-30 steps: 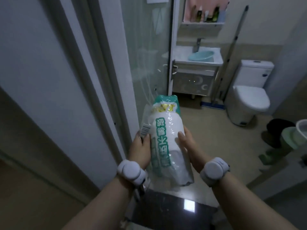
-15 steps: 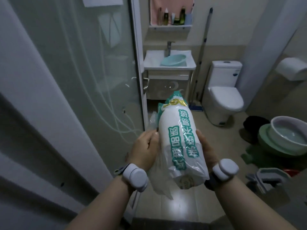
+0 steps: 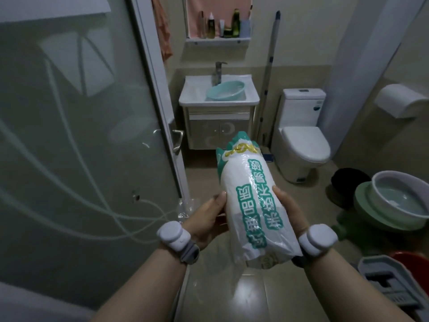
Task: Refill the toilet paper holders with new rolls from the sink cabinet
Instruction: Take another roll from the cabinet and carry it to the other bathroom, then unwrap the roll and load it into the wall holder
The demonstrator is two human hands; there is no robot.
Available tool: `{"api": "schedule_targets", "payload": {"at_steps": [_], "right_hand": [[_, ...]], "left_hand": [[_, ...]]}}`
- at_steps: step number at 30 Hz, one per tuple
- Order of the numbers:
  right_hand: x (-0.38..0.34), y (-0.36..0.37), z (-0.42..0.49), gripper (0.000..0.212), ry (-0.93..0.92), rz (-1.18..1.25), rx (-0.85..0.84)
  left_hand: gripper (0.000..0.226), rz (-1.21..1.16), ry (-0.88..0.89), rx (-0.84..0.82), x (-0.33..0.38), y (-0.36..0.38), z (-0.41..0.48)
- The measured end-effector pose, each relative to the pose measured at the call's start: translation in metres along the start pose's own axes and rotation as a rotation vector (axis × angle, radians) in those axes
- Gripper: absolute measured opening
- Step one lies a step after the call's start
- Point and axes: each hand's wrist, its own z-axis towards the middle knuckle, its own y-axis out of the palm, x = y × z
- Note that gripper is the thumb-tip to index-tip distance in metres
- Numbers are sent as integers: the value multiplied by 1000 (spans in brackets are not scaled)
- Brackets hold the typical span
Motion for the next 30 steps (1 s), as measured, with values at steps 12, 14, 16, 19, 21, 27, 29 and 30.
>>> {"api": "schedule_targets", "payload": {"at_steps": [12, 14, 16, 19, 21, 27, 29, 30], "right_hand": [[-83, -24, 84, 19, -563, -735, 568], [-98, -31, 104, 29, -695, -995, 727], [-107, -28, 110, 41, -757, -1161, 785], [-127, -42, 117, 64, -740, -1190, 774], [-135, -51, 120, 58, -667, -1138, 706], [-169, -82, 135, 78, -552, -1089, 727], [-197, -101, 135, 75, -592, -1024, 703], [-211, -108, 133, 71, -597, -982, 668]], "left_hand": [[111, -356, -52, -170, 43, -11, 129], [110, -333, -51, -202, 50, -16, 164], [109, -305, 4, -203, 56, -16, 181], [104, -266, 42, -279, 59, -7, 212], [95, -171, 122, -302, 64, -1, 227], [70, 97, 151, -165, 68, 32, 274], [60, 27, 59, -189, 76, 47, 299], [61, -14, 10, -174, 82, 53, 309]]}}
